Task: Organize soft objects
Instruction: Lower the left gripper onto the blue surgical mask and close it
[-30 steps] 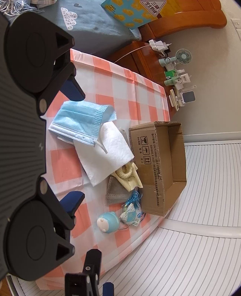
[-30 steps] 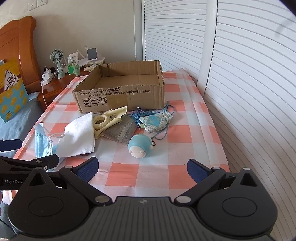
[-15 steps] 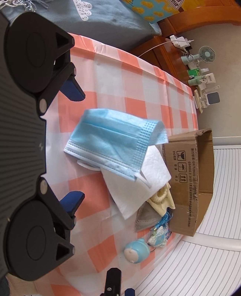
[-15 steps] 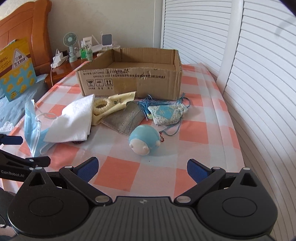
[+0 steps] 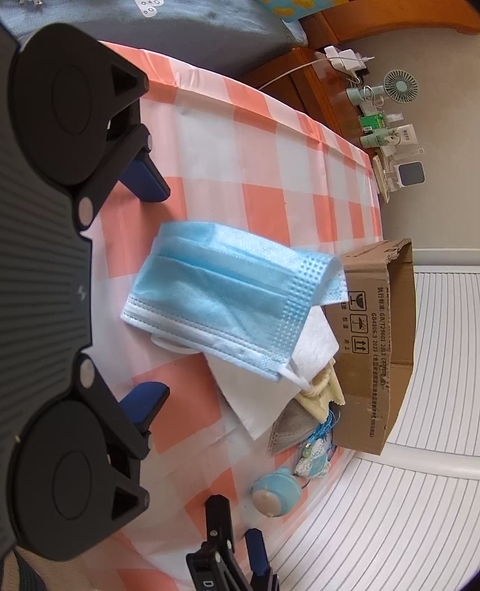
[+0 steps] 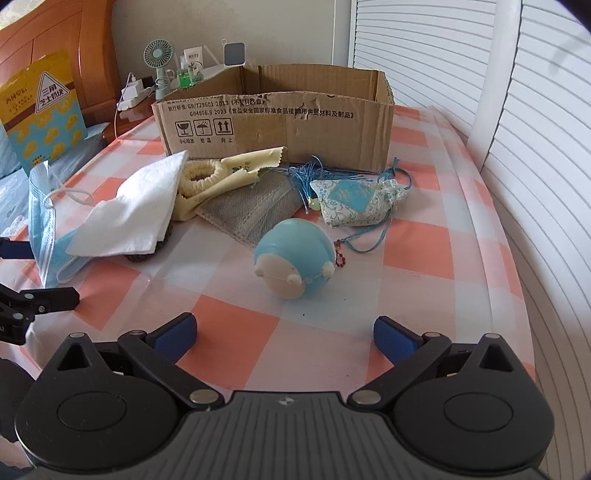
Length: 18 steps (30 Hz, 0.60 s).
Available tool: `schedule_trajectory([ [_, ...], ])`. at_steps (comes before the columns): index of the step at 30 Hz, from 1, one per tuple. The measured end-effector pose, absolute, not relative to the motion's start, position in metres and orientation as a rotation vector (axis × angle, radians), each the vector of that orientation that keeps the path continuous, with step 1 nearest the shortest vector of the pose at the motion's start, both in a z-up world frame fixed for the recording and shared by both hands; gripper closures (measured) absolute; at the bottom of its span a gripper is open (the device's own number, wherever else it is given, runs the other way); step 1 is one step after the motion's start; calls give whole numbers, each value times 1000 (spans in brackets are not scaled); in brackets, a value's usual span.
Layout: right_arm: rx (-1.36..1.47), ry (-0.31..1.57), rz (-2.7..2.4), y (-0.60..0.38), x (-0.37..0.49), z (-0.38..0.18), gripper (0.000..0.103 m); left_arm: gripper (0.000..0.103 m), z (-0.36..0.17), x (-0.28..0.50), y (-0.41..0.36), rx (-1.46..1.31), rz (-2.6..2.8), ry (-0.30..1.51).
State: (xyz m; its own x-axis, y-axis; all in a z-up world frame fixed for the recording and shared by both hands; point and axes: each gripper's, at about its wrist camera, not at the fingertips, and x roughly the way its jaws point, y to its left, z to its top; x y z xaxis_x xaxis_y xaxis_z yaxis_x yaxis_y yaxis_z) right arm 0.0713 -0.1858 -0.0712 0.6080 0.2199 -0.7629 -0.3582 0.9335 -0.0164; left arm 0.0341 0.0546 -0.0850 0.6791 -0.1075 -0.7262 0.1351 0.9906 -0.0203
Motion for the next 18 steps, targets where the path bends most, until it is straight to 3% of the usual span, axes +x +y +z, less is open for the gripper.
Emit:
schedule_trajectory([
  [11, -220, 787, 355, -185, 62, -78, 0, 2, -82, 37, 62, 143, -222, 740],
  [18, -216, 780, 351, -185, 61, -78, 0, 22, -81, 46, 63, 176, -294, 748],
])
